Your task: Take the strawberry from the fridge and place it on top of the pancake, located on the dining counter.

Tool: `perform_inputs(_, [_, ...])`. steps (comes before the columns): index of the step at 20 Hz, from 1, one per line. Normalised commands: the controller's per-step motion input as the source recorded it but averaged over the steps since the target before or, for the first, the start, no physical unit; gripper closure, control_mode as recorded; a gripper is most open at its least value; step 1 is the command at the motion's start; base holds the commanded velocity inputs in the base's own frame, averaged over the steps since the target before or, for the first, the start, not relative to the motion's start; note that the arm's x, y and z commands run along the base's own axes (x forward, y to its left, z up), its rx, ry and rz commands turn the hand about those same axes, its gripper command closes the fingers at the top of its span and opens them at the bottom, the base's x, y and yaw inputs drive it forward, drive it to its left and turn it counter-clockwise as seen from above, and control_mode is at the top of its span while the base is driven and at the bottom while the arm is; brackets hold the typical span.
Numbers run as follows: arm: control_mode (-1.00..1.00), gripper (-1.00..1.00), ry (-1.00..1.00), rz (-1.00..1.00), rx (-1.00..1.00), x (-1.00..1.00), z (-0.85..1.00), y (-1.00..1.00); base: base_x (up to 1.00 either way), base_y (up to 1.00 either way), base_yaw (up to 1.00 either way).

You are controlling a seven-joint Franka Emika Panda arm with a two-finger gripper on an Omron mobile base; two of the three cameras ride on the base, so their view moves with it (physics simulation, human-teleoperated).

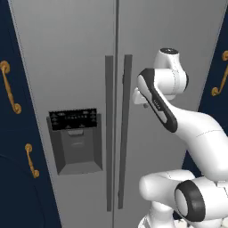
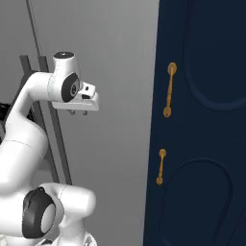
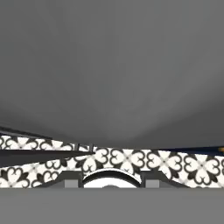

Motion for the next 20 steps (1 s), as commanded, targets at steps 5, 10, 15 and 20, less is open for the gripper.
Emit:
perform_inputs(5, [1.0, -1.0, 0.0, 0.0, 0.0, 0.0, 0.0, 0.0, -0.48, 0.26, 0.0])
perform_inputs(10, [1.0, -1.0, 0.0, 0.0, 0.0, 0.0, 0.0, 0.0, -0.58, 0.7, 0.0])
perform_inputs(15, [1.0, -1.0, 0.0, 0.0, 0.0, 0.0, 0.0, 0.0, -0.51, 0.19, 0.0])
perform_inputs(20, [1.0, -1.0, 0.0, 0.0, 0.0, 0.0, 0.0, 0.0, -0.43, -0.05, 0.0])
